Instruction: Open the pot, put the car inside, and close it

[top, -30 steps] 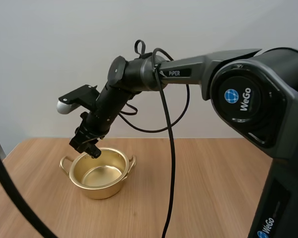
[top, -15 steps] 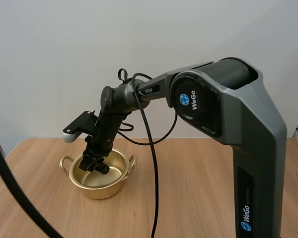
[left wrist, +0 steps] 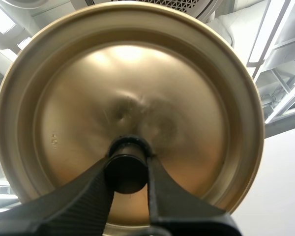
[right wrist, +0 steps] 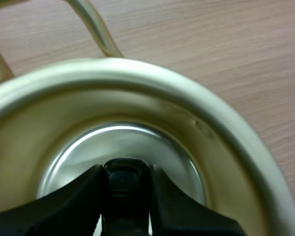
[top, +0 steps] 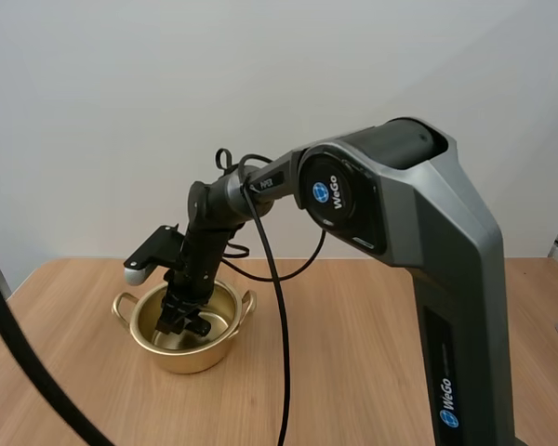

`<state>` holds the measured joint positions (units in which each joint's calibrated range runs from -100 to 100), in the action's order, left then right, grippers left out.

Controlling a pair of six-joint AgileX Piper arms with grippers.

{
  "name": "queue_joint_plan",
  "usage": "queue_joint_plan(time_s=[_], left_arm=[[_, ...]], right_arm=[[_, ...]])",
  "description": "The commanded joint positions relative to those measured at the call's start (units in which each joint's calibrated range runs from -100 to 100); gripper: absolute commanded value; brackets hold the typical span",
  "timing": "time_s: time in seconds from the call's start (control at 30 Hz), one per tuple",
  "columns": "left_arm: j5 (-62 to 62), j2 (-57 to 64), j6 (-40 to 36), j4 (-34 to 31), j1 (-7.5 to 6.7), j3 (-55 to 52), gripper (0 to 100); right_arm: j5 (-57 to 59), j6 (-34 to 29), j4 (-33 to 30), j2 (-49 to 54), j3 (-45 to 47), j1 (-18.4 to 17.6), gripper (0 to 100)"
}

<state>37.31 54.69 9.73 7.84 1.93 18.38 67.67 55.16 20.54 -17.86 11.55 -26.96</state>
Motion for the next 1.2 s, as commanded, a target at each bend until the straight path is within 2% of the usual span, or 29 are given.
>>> queue_joint_plan(time_s=[0.0,0.43,1.17], left_arm=[[0.1,-0.1,0.0,-0.1,-0.01,0.0,0],[1.4,-0.1,0.1,-2.3,-0.01,0.0,0],[1.4,-0.1,0.1,-2.3,-0.01,0.0,0]], right_arm=[[0.0,0.0,-0.3,0.0,0.0,0.0,0],[-1.3,0.0,-0.7,0.0,0.0,0.0,0],[-1.8,0.0,-0.7,-0.2,0.0,0.0,0]])
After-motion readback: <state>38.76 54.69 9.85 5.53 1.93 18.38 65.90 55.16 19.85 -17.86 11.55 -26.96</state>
